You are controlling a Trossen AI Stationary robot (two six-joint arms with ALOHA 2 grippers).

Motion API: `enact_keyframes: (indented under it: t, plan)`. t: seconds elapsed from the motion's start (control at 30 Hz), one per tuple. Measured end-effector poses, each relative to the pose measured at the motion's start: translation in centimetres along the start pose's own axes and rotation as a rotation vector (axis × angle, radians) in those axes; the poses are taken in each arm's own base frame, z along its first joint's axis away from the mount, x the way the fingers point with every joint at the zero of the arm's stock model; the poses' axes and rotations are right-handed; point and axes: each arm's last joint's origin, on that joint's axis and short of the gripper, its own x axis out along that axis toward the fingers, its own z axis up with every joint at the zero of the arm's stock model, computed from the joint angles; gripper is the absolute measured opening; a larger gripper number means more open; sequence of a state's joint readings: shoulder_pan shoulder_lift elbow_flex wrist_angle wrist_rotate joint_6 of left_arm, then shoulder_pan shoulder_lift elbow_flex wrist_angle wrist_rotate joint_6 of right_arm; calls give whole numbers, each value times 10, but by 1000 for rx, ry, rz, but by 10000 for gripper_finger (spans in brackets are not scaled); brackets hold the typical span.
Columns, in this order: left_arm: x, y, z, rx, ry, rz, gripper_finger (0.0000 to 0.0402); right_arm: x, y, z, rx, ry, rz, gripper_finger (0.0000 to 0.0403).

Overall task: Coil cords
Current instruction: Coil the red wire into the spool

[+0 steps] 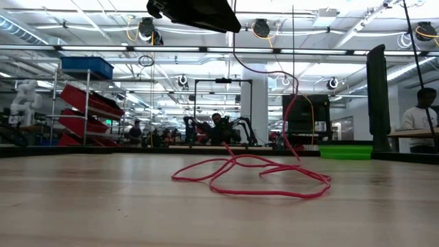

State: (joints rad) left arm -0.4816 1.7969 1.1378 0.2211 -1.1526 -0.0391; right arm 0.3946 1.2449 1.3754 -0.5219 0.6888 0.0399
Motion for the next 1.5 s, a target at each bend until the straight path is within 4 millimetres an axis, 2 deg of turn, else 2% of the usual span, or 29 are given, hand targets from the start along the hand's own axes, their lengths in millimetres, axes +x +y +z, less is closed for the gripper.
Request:
enact_keyframes:
  t: [0.8,1.1,1.37,1.5]
  plan:
    - [9,1,0,-43,13,-102,135,0,0,0,1,-1,1,0]
    - [7,0,0,-33,12,-107,90,0,0,0,1,0,4,0]
    - [7,0,-1,-24,17,-107,15,0,0,0,1,0,4,0]
    - [7,0,-1,-6,18,-124,8,0,0,0,1,0,4,0]
